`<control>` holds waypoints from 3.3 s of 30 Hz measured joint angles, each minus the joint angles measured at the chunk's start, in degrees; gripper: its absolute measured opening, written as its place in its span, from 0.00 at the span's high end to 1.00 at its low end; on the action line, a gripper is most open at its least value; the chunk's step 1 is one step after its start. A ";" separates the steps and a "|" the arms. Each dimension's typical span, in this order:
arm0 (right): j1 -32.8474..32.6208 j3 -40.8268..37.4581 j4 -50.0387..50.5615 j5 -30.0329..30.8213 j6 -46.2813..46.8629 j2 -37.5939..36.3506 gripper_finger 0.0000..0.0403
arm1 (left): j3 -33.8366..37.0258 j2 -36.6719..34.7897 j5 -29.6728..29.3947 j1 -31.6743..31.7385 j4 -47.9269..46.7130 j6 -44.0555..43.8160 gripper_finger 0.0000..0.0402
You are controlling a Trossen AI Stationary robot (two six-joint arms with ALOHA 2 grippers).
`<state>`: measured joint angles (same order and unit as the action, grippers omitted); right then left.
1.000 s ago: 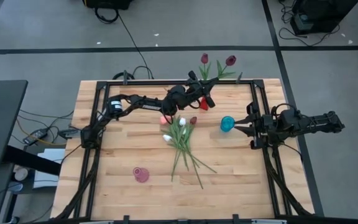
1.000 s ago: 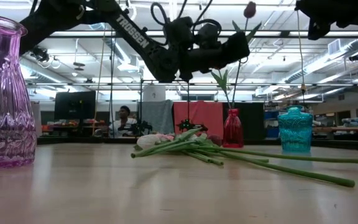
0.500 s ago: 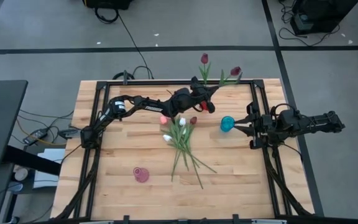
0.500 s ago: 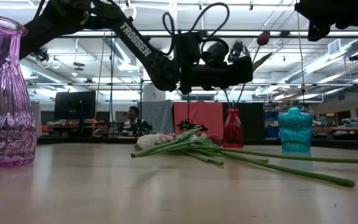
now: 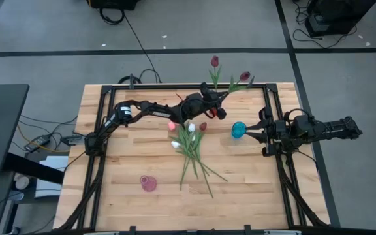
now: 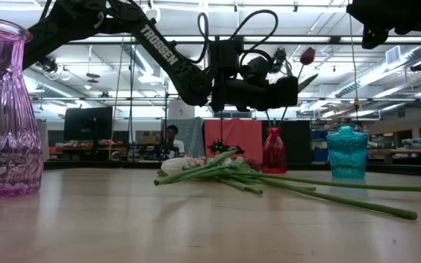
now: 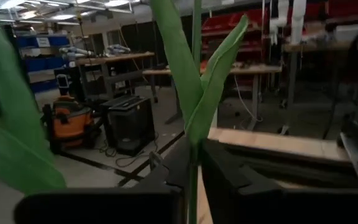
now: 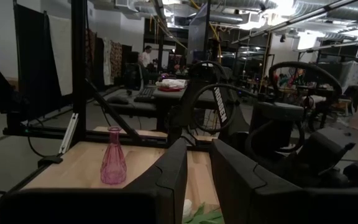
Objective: Sort flowers into vase by color
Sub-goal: Put the left red tulip into the red vase, then put the red tulip into the red vase
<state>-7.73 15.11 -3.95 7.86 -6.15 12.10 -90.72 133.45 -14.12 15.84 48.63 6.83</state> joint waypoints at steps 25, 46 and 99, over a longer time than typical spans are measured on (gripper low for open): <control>0.00 0.00 2.02 2.93 -0.05 0.00 0.79 | -3.07 -13.85 -7.80 -13.20 -74.42 -29.29 0.61; 0.00 0.00 1.81 2.99 0.11 0.36 0.79 | -3.23 -9.24 -2.12 -9.82 -79.34 -38.67 0.74; 0.04 -0.02 2.27 3.06 0.00 0.63 0.79 | -3.23 -18.69 12.40 -1.01 0.01 4.97 0.97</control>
<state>-7.68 15.09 -1.67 10.92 -6.15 12.73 -93.95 114.76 -1.72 14.83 48.64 11.80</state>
